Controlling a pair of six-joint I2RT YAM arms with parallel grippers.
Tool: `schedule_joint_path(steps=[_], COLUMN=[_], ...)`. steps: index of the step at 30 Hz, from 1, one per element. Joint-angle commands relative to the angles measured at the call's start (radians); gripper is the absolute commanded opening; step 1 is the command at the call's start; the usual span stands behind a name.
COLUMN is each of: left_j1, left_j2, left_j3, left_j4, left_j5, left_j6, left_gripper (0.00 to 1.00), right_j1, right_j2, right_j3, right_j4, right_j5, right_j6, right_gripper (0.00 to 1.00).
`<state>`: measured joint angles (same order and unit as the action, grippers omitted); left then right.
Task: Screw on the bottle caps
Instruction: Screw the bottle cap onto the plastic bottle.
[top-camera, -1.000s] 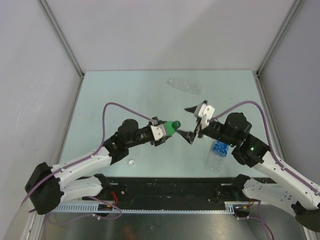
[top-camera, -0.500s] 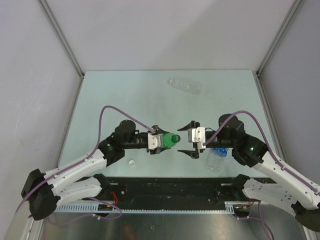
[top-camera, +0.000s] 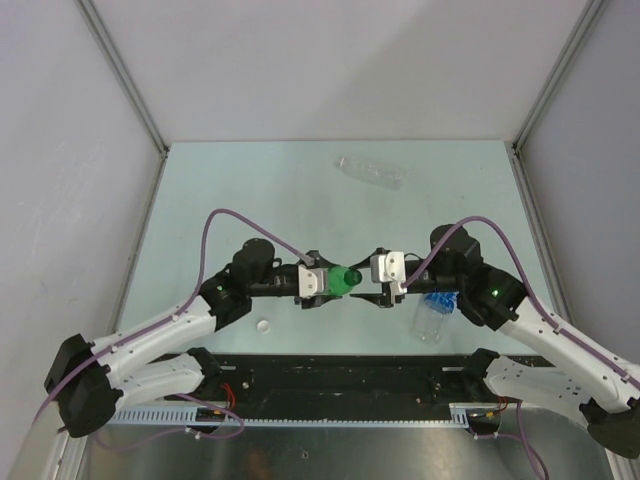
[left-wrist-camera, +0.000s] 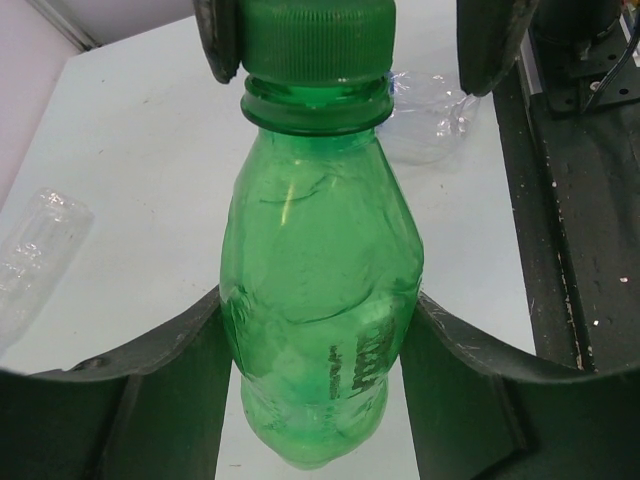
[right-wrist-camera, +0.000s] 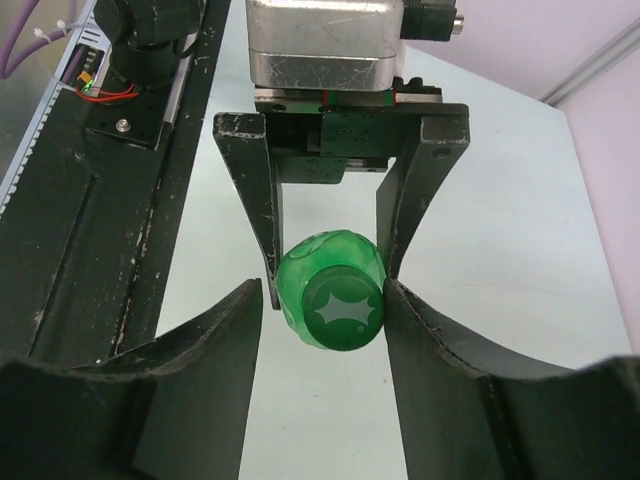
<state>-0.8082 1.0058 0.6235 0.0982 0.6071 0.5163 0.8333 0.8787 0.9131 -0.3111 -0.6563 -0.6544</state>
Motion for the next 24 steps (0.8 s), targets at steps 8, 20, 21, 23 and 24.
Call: schedule_joint_path(steps=[8,20,21,23,24], left_j1=[0.006,-0.005,-0.010,-0.019,-0.025], left_j2=[0.005,0.022,0.044,0.094,0.119], left_j3=[0.047,0.043,0.042,0.045,0.045], left_j4=[0.007,0.299,0.330,0.378,0.394], left_j5=[0.010,-0.482,-0.538,-0.633,-0.664], left_j6=[0.014,-0.128,-0.124,-0.110,-0.102], left_gripper=[0.00,0.00,0.00,0.00,0.00], right_j1=[0.006,0.007,0.012,0.036,0.052], right_j2=[0.015,0.218,0.248,0.301,0.322], right_j3=[0.012,0.002,-0.008,-0.028,-0.032], right_j4=[0.034,0.322,0.332,0.361,0.376], right_j5=[0.001,0.757,0.855,1.005,1.060], right_j6=[0.076,0.905,1.043,1.261,1.338], right_gripper=[0.25,0.01,0.01,0.00,0.00])
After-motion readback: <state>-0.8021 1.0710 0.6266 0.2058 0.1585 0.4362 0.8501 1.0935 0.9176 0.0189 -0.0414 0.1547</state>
